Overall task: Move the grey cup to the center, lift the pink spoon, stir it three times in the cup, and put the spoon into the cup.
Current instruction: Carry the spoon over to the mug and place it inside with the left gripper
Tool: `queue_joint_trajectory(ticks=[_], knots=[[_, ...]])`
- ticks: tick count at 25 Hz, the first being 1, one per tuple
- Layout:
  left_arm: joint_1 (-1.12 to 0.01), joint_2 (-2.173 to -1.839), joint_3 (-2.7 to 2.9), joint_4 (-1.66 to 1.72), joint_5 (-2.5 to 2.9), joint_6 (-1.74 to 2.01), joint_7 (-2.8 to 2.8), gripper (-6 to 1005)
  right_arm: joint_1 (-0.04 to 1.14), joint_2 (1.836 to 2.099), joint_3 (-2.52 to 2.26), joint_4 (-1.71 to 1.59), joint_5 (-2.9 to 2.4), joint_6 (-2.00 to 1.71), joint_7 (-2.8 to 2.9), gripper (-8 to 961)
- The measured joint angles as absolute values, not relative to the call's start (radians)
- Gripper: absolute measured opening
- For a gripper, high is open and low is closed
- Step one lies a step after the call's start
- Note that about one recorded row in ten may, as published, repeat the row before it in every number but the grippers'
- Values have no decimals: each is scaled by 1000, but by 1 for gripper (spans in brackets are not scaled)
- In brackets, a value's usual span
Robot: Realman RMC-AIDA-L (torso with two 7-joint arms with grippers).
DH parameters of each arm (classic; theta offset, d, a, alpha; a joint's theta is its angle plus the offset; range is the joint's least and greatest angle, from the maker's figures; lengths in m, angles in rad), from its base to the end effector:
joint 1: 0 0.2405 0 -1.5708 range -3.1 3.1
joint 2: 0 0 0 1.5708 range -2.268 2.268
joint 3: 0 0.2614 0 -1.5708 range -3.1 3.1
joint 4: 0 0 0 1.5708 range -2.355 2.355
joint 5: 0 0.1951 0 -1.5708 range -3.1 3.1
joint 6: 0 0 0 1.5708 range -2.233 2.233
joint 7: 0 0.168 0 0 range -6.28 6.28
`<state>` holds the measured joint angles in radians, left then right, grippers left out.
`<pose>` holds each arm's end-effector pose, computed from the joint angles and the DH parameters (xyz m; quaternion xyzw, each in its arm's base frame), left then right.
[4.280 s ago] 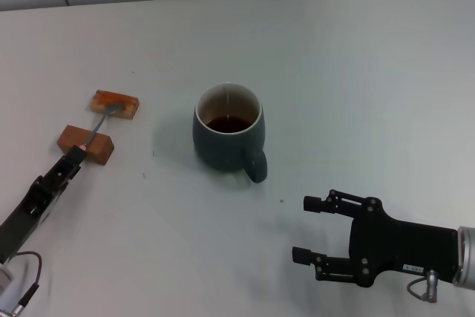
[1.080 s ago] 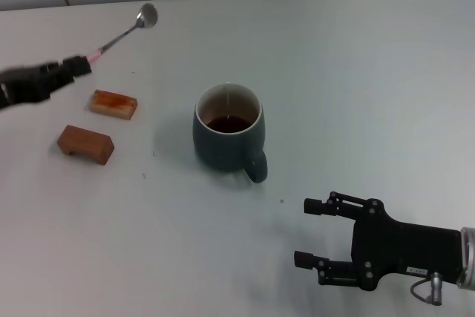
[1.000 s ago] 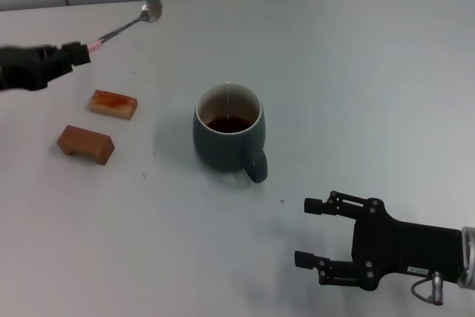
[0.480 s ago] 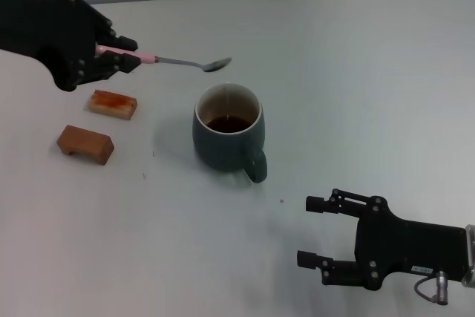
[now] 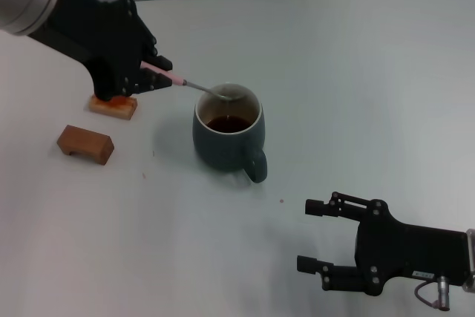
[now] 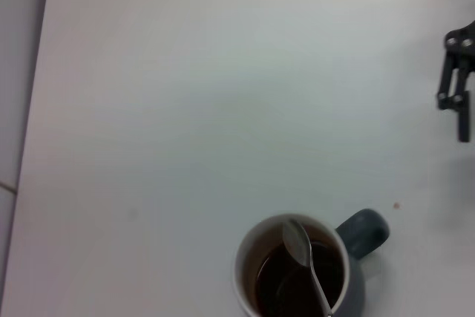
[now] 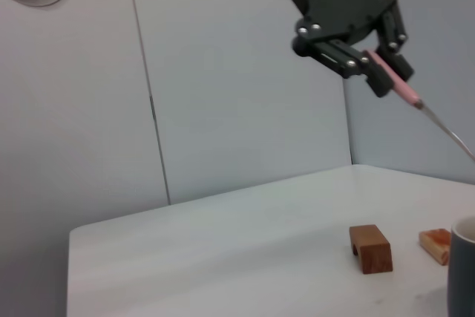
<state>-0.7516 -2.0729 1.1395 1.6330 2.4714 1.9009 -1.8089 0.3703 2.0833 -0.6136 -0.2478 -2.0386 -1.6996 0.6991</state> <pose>-0.1116 0.3450 0.0347 -0.9780 0.1058 0.1457 0.1053 0.2759 0.2188 -0.0754 -0.9340 0.1084 0.3245 0.1028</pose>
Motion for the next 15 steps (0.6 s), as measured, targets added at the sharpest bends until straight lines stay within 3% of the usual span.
queue_joint_trajectory(ticks=[15], knots=[[-795, -2078, 1232, 1562, 2582, 1832, -1818, 180, 357, 2085, -614, -245, -2036, -1707, 681, 789]])
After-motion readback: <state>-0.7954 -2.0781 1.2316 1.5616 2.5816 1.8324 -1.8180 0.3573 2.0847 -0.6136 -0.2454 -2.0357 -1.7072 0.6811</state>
